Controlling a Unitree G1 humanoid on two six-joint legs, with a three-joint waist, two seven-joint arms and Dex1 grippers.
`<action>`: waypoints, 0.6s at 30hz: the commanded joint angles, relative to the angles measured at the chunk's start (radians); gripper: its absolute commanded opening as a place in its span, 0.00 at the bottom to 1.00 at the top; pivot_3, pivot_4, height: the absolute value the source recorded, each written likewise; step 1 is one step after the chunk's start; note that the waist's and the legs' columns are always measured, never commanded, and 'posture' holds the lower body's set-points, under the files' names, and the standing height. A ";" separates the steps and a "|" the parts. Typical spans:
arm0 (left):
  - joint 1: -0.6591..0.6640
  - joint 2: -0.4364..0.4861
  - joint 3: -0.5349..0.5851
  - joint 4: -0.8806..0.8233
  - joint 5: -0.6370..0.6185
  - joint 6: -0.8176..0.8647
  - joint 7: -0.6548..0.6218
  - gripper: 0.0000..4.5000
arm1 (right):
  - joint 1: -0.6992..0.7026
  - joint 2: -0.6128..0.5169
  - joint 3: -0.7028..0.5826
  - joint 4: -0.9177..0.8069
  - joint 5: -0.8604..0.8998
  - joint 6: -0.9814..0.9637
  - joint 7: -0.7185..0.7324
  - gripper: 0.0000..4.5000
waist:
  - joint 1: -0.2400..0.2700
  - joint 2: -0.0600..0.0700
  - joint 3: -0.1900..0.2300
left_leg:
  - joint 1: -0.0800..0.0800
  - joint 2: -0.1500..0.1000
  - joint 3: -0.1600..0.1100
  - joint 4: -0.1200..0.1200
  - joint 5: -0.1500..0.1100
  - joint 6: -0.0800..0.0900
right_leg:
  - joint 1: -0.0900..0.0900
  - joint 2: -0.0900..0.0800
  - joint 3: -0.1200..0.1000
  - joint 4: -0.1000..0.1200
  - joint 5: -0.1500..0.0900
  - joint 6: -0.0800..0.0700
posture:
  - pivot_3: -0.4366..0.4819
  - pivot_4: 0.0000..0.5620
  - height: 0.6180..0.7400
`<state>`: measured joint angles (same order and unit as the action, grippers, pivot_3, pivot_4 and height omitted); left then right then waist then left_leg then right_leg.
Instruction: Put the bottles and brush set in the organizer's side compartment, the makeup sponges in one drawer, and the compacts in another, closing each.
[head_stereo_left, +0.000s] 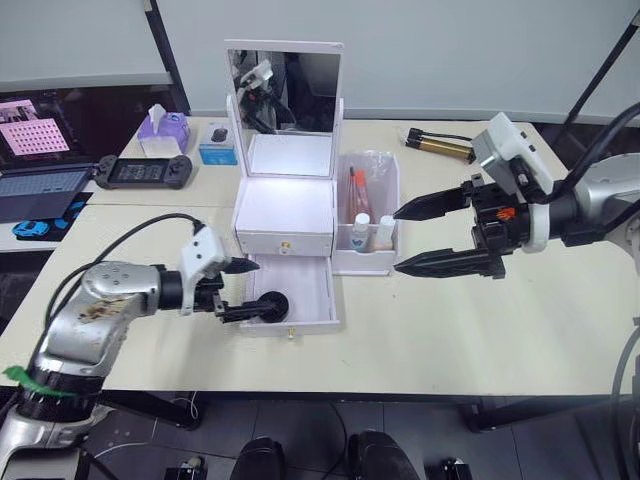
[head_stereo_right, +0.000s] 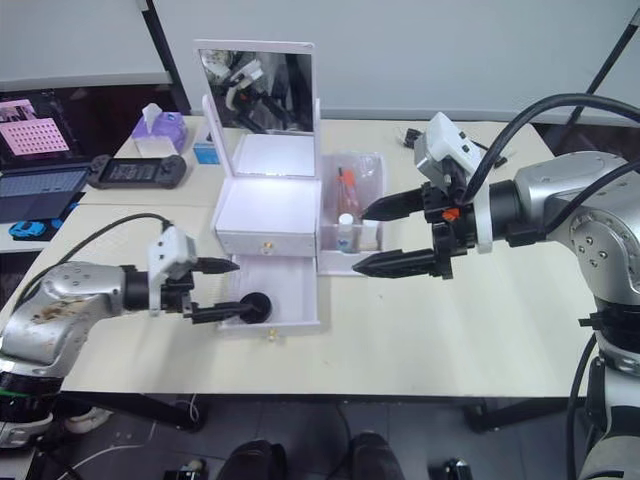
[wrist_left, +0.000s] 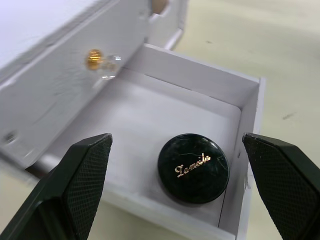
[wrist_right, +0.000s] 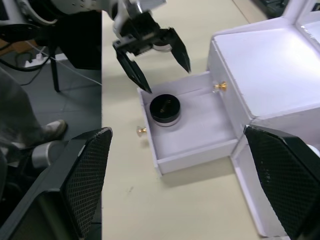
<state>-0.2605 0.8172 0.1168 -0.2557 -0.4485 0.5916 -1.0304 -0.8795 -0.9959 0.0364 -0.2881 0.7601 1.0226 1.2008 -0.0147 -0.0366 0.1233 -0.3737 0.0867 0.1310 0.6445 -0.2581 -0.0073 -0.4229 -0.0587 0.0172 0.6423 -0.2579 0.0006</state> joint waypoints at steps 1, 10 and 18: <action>0.113 -0.026 0.148 -0.063 0.001 -0.010 0.120 1.00 | -0.024 -0.012 0.006 0.039 -0.038 -0.056 0.033 1.00 | -0.001 0.000 0.000 | 0.000 0.000 0.000 0.000 0.000 0.000 | 0.000 0.000 0.000 0.000 0.000 0.000 | 0.48 0.27 0.88; 0.475 -0.292 0.505 -0.183 -0.035 -0.145 0.370 1.00 | -0.131 0.062 0.121 0.219 -0.135 -0.147 0.153 1.00 | 0.003 0.000 0.000 | 0.001 0.000 -0.001 0.000 0.000 0.000 | 0.001 -0.001 -0.001 0.000 0.000 0.000 | 0.48 0.27 0.88; 0.654 -0.439 0.576 -0.215 0.000 -0.267 0.497 1.00 | -0.205 0.154 0.172 0.336 -0.199 -0.213 0.225 1.00 | 0.005 0.000 0.000 | 0.001 0.000 -0.001 0.000 0.000 0.000 | 0.002 -0.002 -0.001 -0.001 0.000 -0.001 | 0.48 0.27 0.88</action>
<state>0.3768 0.3851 0.6765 -0.4301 -0.4623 0.3659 -0.5541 -1.0553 -0.8476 0.2238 0.0394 0.5711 0.8372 1.4143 -0.0092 -0.0366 0.1233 -0.3727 0.0863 0.1297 0.6446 -0.2582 -0.0074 -0.4213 -0.0607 0.0160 0.6417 -0.2579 -0.0001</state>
